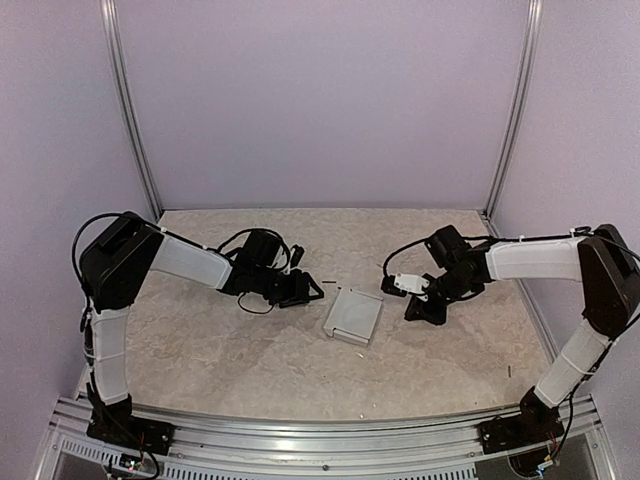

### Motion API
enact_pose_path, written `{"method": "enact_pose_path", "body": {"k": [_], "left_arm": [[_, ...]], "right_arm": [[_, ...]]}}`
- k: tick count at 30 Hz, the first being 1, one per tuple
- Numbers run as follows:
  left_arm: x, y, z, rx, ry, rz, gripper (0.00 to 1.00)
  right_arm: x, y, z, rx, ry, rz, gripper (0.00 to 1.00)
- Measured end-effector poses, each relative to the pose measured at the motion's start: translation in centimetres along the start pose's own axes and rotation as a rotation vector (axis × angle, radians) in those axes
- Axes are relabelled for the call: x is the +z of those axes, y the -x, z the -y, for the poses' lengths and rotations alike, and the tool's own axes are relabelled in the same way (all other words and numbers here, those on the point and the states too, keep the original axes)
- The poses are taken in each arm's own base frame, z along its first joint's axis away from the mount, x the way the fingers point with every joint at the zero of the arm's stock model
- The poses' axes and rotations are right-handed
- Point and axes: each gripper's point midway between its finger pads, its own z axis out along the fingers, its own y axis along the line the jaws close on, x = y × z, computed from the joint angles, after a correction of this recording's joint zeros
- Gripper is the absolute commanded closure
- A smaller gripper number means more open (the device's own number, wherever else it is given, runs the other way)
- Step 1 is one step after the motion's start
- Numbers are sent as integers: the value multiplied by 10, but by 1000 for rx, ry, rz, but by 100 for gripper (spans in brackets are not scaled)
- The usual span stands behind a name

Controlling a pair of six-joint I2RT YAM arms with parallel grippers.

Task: Fold the paper box

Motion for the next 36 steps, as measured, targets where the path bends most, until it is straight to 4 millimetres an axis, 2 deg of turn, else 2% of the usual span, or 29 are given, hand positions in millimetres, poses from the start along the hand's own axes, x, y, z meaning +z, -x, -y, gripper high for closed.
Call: {"method": "enact_pose_path", "body": {"k": [6, 9, 12, 16, 20, 28, 36], "left_arm": [[2, -6, 6, -15, -29, -25, 47], [2, -7, 8, -22, -38, -32, 47], [2, -9, 9, -26, -49, -39, 47], [2, -13, 12, -38, -77, -50, 46], [3, -18, 18, -50, -132, -63, 40], [8, -30, 38, -48, -251, -122, 35], [22, -38, 58, -24, -319, -202, 37]], "right_arm": [[-10, 46, 11, 38, 18, 117, 92], [-3, 67, 14, 40, 38, 154, 93], [9, 77, 12, 50, 74, 164, 93], [25, 77, 7, 66, 111, 150, 94], [38, 69, 4, 80, 134, 123, 95], [39, 68, 5, 64, 130, 125, 95], [39, 66, 3, 51, 119, 136, 95]]}}
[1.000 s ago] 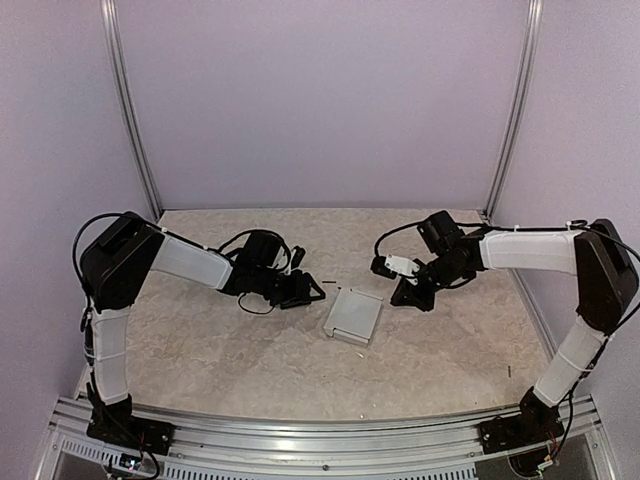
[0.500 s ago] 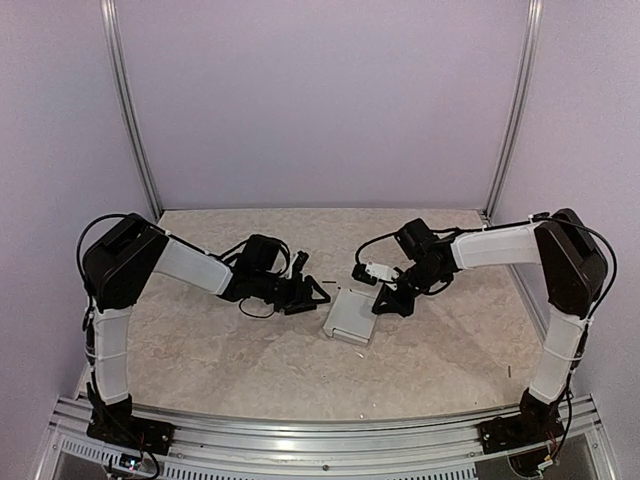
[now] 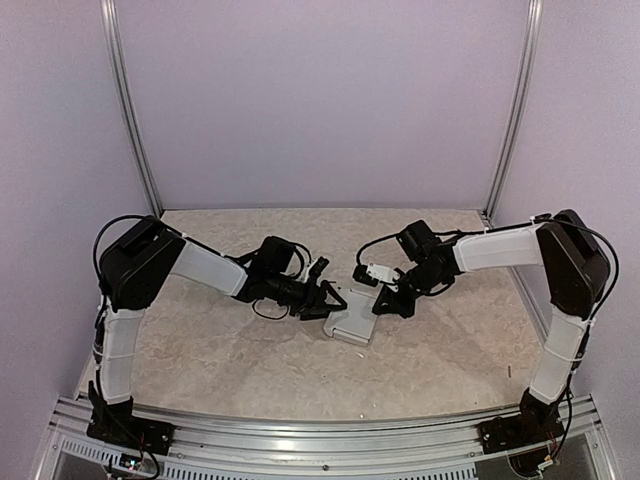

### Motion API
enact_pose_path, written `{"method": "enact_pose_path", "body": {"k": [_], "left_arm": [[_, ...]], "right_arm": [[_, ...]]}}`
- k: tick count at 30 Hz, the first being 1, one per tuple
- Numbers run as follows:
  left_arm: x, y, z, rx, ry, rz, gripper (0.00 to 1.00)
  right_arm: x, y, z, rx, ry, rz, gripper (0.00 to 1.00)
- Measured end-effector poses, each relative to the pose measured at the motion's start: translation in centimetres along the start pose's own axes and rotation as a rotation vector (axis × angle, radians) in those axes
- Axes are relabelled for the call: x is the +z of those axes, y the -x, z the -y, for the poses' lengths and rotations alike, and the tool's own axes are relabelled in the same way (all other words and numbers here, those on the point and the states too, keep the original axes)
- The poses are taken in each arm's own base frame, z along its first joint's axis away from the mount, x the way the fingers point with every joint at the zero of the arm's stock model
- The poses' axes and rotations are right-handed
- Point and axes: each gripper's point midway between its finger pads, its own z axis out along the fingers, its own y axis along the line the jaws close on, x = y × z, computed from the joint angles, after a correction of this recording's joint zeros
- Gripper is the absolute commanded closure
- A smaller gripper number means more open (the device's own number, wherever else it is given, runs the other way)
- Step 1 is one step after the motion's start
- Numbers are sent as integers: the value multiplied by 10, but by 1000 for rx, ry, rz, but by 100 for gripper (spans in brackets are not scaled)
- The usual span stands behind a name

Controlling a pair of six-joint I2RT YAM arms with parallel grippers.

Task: Fold the paper box

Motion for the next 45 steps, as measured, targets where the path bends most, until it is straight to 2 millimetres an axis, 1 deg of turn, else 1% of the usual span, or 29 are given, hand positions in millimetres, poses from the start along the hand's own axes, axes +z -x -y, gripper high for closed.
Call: {"method": "enact_pose_path", "body": {"k": [5, 10, 13, 18, 22, 25, 28, 29, 32, 34, 36, 38, 40, 41, 42, 43, 45], "left_arm": [[8, -6, 7, 0, -22, -49, 40], [12, -10, 12, 2, -25, -69, 45], [12, -12, 13, 0, -24, -73, 51], [12, -11, 16, -11, -36, -77, 65], [12, -6, 24, -15, -53, -74, 74], [12, -1, 30, -6, -68, -69, 75], [12, 0, 31, -1, -66, -74, 75], [12, 1, 31, 5, -60, -77, 75], [10, 3, 27, 38, -2, -85, 74], [6, 7, 28, 99, 62, -80, 74], [-2, 17, 34, 214, 158, -53, 74], [-13, 32, 44, 381, 308, -6, 73], [-20, 38, 58, 562, 437, 24, 73], [-22, 38, 64, 658, 511, 35, 73], [-27, 38, 65, 801, 631, 39, 72], [-20, 28, 76, 852, 634, 28, 72], [-11, 11, 78, 1075, 766, -1, 70]], "right_arm": [[-1, -1, 0, -3, -3, 4, 95], [-3, -5, -2, 3, -4, 1, 95], [-4, -7, -3, 8, -1, -4, 94], [-5, -11, -5, 14, 1, -13, 94], [-3, -29, -13, 43, 25, -63, 93], [-5, -40, -17, 66, 40, -99, 92], [-17, -40, -16, 77, 25, -96, 90], [-25, -39, -14, 80, 12, -88, 89], [-58, -27, -3, 80, -54, -33, 87], [-78, -20, 2, 76, -98, 6, 87], [-95, -18, 7, 81, -133, 37, 86], [-107, -21, 13, 102, -156, 58, 86], [-113, -27, 19, 129, -163, 69, 85], [-116, -32, 23, 149, -165, 74, 85], [-117, -36, 26, 166, -167, 76, 84], [-119, -41, 28, 183, -167, 79, 84], [-122, -45, 32, 203, -168, 87, 84]]}}
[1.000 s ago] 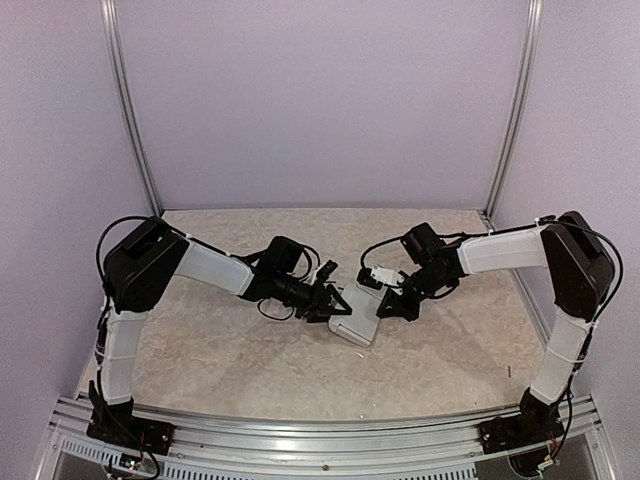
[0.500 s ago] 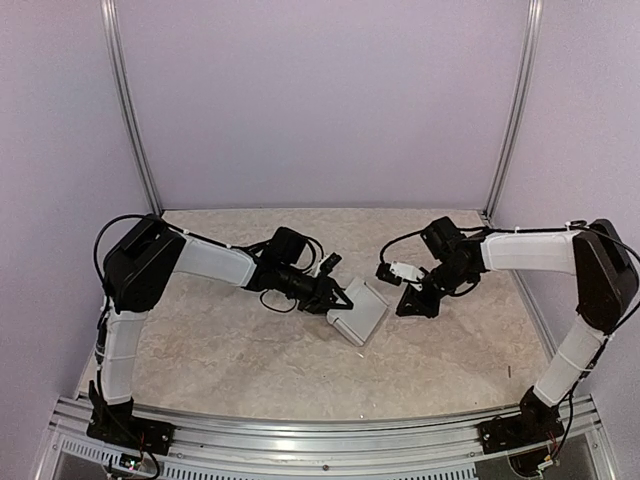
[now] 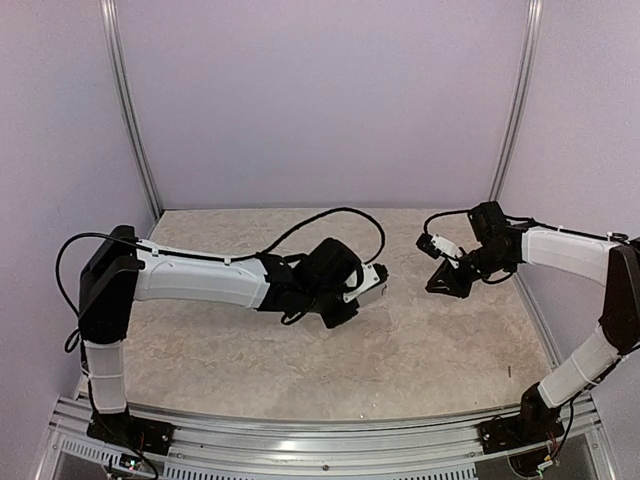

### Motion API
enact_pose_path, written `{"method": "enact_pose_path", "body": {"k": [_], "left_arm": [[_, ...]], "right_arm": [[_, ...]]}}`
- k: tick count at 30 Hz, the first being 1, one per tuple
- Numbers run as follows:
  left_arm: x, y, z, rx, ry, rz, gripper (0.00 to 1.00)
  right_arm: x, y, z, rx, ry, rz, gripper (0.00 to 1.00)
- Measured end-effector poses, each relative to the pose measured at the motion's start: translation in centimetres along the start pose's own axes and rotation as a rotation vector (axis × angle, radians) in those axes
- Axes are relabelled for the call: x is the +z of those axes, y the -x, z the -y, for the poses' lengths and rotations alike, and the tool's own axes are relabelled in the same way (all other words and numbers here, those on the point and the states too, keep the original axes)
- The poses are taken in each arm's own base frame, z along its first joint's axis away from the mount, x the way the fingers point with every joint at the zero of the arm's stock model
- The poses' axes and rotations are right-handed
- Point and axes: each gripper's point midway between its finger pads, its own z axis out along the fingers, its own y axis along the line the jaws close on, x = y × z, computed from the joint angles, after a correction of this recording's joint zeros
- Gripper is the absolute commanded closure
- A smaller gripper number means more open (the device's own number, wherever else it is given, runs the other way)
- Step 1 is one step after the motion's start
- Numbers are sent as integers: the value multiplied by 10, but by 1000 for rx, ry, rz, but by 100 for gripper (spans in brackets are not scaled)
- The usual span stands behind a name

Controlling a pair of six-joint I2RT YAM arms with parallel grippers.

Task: Fold the paper box

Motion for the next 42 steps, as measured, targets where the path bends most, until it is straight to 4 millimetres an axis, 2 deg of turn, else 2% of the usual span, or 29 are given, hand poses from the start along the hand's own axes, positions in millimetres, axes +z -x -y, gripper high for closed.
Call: {"method": "enact_pose_path", "body": {"k": [2, 5, 8, 12, 15, 20, 23, 27, 29, 32, 34, 37, 39, 42], "left_arm": [[6, -19, 19, 204, 90, -39, 67], [19, -52, 48, 485, 194, -97, 55], [23, -73, 53, 646, 258, -141, 42], [18, -77, 51, 711, 309, -147, 30], [6, -79, 58, 699, 294, -151, 29], [-33, -78, 73, 534, 227, -117, 27], [-56, -85, 72, 350, 190, -88, 28], [-70, -96, 53, 13, 166, -76, 30], [-71, -97, 36, -159, 167, -68, 29], [-68, -98, -3, -420, 173, -50, 31], [-64, -97, -29, -554, 168, -39, 32], [-55, -89, -60, -680, 154, -24, 33], [-43, -75, -69, -716, 122, -14, 34], [-20, -60, -58, -718, 42, -26, 35]], "right_arm": [[-2, -1, 3, 11, 0, 6, 83], [-2, -1, 2, 16, 9, 13, 82], [-3, -1, 1, 12, 20, 18, 80], [-2, -3, -5, 5, 50, 19, 77], [2, -7, -10, 2, 84, 11, 74], [14, -8, -16, -23, 134, -22, 71], [27, 9, -19, -93, 155, -31, 70], [47, 40, -13, -160, 171, -22, 70], [62, 61, -6, -187, 175, -6, 69], [82, 81, -1, -212, 185, 0, 68], [97, 86, -1, -219, 198, -12, 68], [112, 85, -6, -213, 206, -41, 68], [117, 79, -7, -197, 200, -70, 67], [119, 78, -6, -178, 177, -86, 67]]}}
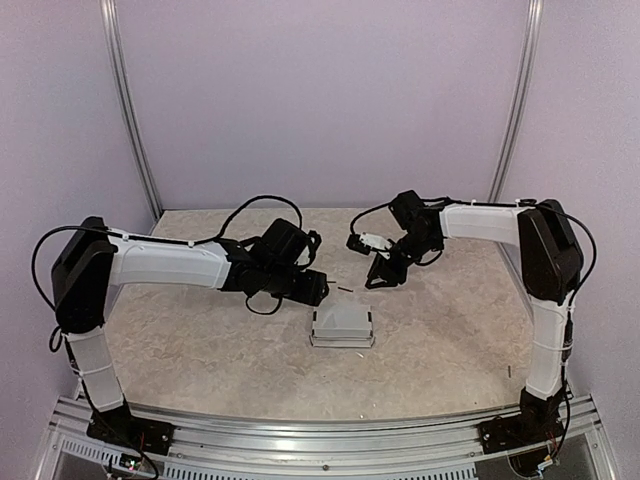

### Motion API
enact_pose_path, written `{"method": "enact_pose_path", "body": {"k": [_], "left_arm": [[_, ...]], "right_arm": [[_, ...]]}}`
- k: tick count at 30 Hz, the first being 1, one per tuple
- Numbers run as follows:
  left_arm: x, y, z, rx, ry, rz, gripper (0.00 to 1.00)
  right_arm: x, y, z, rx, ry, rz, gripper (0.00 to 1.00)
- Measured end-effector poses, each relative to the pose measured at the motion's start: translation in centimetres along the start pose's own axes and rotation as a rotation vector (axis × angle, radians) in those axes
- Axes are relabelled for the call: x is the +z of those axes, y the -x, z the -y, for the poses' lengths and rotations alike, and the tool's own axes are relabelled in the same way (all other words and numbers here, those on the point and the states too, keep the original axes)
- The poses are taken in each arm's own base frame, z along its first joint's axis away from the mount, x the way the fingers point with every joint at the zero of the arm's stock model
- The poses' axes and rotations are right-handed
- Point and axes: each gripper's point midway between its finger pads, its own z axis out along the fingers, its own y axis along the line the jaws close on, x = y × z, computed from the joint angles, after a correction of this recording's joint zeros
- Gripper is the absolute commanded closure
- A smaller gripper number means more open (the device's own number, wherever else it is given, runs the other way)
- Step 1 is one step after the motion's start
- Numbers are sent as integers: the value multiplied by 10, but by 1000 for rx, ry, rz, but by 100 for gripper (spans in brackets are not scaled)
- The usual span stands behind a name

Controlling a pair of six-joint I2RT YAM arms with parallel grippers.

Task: Fold the paper box

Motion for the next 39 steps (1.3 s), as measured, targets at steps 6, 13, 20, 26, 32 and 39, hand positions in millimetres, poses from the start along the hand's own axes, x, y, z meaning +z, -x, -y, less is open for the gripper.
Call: {"method": "enact_pose_path", "body": {"k": [6, 13, 20, 26, 32, 39], "left_arm": [[38, -39, 20, 12, -94, -154, 39], [45, -58, 21, 25, -116, -229, 42], [47, -59, 25, 120, -147, -215, 42], [48, -56, 33, 262, -231, -163, 42], [51, -56, 40, 325, -303, -149, 42], [52, -54, 43, 330, -346, -140, 43]], "right_arm": [[7, -8, 2, 50, -14, -15, 68], [23, -44, -23, 90, 60, -83, 69], [23, -63, -60, 66, 160, -108, 69], [2, -81, -89, -8, 185, -135, 55], [-27, -88, -104, -146, 79, -124, 21], [-19, -66, -121, -348, -37, -106, 3]]}}
